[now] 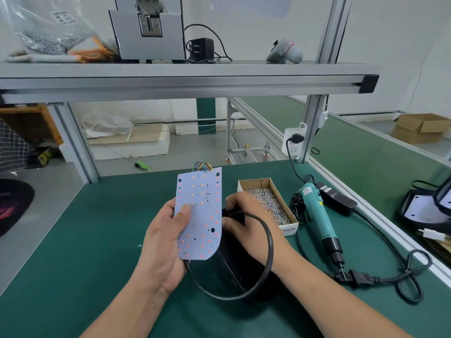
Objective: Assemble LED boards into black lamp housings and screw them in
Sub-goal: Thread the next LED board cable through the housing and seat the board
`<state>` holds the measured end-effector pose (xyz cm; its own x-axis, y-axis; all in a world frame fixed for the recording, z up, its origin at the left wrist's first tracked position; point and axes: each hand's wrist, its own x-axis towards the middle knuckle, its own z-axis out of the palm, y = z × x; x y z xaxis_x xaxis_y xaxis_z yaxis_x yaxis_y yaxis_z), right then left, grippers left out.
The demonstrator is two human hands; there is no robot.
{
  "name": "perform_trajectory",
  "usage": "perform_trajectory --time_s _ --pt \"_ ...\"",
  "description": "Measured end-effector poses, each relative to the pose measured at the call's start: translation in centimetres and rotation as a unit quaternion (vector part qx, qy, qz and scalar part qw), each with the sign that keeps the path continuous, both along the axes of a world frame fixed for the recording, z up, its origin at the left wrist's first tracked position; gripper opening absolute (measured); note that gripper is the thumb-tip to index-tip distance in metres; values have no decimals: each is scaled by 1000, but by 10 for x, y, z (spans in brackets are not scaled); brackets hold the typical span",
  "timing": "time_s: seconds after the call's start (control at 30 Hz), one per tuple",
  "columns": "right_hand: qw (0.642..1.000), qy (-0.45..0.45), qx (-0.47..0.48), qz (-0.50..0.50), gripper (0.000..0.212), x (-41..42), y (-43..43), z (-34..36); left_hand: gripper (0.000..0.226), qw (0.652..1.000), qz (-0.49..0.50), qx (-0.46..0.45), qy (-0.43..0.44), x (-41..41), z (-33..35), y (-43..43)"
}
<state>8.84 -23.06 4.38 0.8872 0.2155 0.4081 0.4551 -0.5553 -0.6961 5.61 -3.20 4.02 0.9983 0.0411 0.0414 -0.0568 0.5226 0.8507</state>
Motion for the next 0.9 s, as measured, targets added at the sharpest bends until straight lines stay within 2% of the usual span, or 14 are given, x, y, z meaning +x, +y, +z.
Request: perform_trajectory --time_s 0.17,0.27,0.37,0.5,0.63,0.8,0.9 --pt "999 37 41 0 28 6 2 2 57 994 -42 -81 56 0 -1 -3" --pt "997 28 74 -1 29 10 -1 6 55 989 -66 -116 70 -1 -1 -6" --pt "995 3 101 -16 20 10 -11 9 53 990 -85 -97 55 -3 1 -6" --pt "983 47 177 26 14 10 -14 7 53 994 -86 -52 45 -2 -2 -3" --pt "969 64 231 55 9 9 -5 4 29 993 -109 -5 45 1 -3 5" --pt "950 144 253 109 42 11 -20 5 26 991 -122 41 38 6 -2 18" --pt "930 145 329 82 50 17 -33 13 37 991 -111 64 44 9 2 28"
